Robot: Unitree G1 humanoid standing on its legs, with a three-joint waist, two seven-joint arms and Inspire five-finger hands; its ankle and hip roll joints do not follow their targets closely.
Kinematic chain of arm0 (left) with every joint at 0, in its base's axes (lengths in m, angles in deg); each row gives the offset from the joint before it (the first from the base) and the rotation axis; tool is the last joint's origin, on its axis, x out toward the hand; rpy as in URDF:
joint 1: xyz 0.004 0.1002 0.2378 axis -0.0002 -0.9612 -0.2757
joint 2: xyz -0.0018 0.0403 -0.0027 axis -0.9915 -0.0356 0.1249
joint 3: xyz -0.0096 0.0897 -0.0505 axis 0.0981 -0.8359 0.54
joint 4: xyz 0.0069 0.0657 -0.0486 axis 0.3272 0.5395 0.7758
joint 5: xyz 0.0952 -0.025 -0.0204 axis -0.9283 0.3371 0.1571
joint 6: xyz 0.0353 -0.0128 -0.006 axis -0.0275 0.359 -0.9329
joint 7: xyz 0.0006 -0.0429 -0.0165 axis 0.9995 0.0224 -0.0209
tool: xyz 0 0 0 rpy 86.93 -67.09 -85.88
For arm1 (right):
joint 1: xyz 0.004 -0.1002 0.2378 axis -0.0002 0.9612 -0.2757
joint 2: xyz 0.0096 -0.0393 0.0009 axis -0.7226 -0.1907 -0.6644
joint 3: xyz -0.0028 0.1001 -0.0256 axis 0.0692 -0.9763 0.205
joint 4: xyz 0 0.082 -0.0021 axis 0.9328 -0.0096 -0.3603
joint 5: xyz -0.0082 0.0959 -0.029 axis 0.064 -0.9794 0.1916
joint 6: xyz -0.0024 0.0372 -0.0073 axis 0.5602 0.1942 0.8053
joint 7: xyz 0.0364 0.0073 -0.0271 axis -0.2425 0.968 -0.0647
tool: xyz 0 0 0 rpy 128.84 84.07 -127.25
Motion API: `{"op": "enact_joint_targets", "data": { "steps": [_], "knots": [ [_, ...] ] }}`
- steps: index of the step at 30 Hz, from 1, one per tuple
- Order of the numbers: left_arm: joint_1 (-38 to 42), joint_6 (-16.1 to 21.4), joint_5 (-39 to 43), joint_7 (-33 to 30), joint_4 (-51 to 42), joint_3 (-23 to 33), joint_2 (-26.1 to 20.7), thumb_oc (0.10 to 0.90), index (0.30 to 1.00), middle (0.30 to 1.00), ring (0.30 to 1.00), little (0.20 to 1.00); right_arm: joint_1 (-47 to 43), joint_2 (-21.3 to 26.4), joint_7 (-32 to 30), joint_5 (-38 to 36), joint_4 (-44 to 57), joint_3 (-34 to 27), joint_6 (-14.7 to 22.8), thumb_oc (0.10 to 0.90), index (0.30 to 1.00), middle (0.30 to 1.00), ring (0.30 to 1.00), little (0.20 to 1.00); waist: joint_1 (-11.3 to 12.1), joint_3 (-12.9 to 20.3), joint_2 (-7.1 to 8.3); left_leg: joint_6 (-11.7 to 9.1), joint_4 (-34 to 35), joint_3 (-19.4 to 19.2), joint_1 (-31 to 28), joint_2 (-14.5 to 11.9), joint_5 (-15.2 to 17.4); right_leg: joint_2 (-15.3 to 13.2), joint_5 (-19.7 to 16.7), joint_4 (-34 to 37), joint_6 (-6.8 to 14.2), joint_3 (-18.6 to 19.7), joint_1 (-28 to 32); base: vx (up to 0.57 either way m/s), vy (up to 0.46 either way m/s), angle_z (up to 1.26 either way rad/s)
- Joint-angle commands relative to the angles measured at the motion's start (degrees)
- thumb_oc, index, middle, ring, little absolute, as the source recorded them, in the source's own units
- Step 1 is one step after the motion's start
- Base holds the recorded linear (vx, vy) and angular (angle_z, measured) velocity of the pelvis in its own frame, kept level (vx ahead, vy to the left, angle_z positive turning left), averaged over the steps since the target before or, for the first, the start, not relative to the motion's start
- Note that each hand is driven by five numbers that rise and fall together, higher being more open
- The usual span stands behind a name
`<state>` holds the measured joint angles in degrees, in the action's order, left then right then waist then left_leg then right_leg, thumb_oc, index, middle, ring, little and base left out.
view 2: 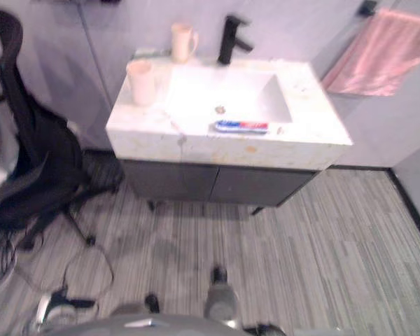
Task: Organize the bathroom.
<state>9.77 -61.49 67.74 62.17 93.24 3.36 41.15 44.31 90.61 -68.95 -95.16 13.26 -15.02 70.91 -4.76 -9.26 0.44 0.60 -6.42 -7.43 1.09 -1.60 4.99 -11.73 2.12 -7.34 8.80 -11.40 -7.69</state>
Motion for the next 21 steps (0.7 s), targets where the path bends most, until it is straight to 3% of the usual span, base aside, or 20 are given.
{"op": "enact_joint_targets", "data": {
  "steps": [1,4,6,8,11,14,16,19,20,21],
  "knots": [
    [1.2,2.1,-1.7,-0.7,-1.1,-1.3,-0.3,0.8,0.9,0.9,0.9,0.9,-4.8,1.8,-1.8,1.1,-1.0,-0.7,2.5,0.8,0.9,0.9,0.9,0.9,1.7,1.6,-0.91,0.3,10.7,-5.8,-5.5,-1.0,-5.8,3.2,-5.9,2.7,-1.4,0.4,4.6,0.02,-0.124,-0.01],
    [1.6,1.6,-2.5,-1.0,-1.7,-1.9,0.0,0.8,0.9,0.9,0.9,0.9,-4.9,1.5,-2.0,1.9,-1.1,-0.3,2.7,0.8,0.9,0.9,0.9,0.9,2.3,2.3,-0.86,-0.4,9.8,-6.9,-5.1,-2.3,-6.2,1.8,-5.9,3.4,-1.6,-0.1,6.0,0.02,-0.197,-0.02],
    [1.8,2.2,1.1,-0.4,-1.4,-1.8,0.5,0.8,0.9,0.9,0.9,0.9,-5.7,1.8,-1.6,-0.2,-0.9,0.0,2.3,0.8,0.9,0.9,0.9,0.9,2.8,2.5,-0.83,-1.6,9.7,-6.1,-4.5,-4.1,-7.3,1.2,-6.2,5.3,-1.3,0.7,7.4,0.0,-0.295,-0.19],
    [1.5,1.0,3.2,0.0,-1.5,0.1,0.7,0.8,0.9,0.9,0.9,0.9,-5.5,1.9,-1.1,2.1,-0.1,0.1,2.7,0.8,0.9,0.9,0.9,0.9,3.0,2.8,-0.41,-2.7,9.9,-5.4,-4.8,-5.1,-8.1,2.0,-7.0,8.4,-1.4,0.4,8.9,0.01,-0.302,-0.19],
    [1.1,0.4,0.6,0.0,-1.2,0.3,1.5,0.8,0.9,0.9,0.9,0.9,-5.9,2.4,-1.5,-2.8,-0.1,-0.7,4.1,0.8,0.9,0.9,0.9,0.9,3.2,3.0,-0.34,-4.2,10.9,-4.9,-5.1,-6.9,-9.6,3.5,-7.2,11.3,-2.3,0.4,10.9,0.02,-0.265,-0.18],
    [0.9,-0.1,1.1,-0.3,-1.1,0.0,2.0,0.8,0.9,0.9,0.9,0.9,-6.1,3.1,-1.1,-3.0,0.5,-1.1,4.3,0.8,0.9,0.9,0.9,0.9,3.2,3.2,-0.53,-5.0,11.3,-4.2,-5.1,-7.8,-10.6,4.4,-6.8,12.0,-3.2,0.0,11.5,0.01,-0.204,-0.02],
    [0.3,-1.1,-0.1,-0.7,-1.5,-0.4,2.2,0.8,0.9,0.9,0.9,0.9,-5.9,3.8,0.4,-0.1,1.6,-0.9,7.4,0.8,0.9,0.9,0.9,0.9,3.2,3.2,-0.72,-5.8,10.7,-3.6,-4.6,-8.7,-11.2,5.1,-6.2,12.0,-4.1,-0.1,11.7,-0.02,-0.278,0.01],
    [0.4,-1.3,-1.4,0.1,-2.0,-1.0,2.2,0.8,0.9,0.9,0.9,0.9,-6.2,4.5,0.3,-2.3,3.0,0.1,6.5,0.8,0.9,0.9,0.9,0.9,3.1,2.5,-0.56,-6.8,7.4,-3.4,-2.6,-10.1,-12.5,5.7,-5.9,12.0,-5.2,-0.5,11.3,-0.04,-0.153,0.03],
    [0.3,-1.1,-2.3,0.0,-1.9,-1.1,2.3,0.8,0.9,0.9,0.9,0.9,-6.2,4.5,0.0,-2.1,3.0,0.0,6.7,0.8,0.9,0.9,0.9,0.9,3.2,2.3,-0.39,-6.8,6.1,-3.0,-2.2,-10.1,-12.7,5.8,-6.0,12.2,-5.4,-0.5,11.4,0.03,-0.18,0.09],
    [-0.2,-0.1,-2.5,-0.6,-1.8,-1.5,2.9,0.8,0.9,0.9,0.9,0.9,-6.1,4.5,0.0,-0.4,3.0,0.5,6.1,0.8,0.9,0.9,0.9,0.9,3.9,1.8,0.22,-5.9,2.6,1.9,-0.8,-7.2,-11.8,6.1,-6.5,12.3,-5.6,1.2,11.4,0.06,-0.122,0.07]
  ]
}}
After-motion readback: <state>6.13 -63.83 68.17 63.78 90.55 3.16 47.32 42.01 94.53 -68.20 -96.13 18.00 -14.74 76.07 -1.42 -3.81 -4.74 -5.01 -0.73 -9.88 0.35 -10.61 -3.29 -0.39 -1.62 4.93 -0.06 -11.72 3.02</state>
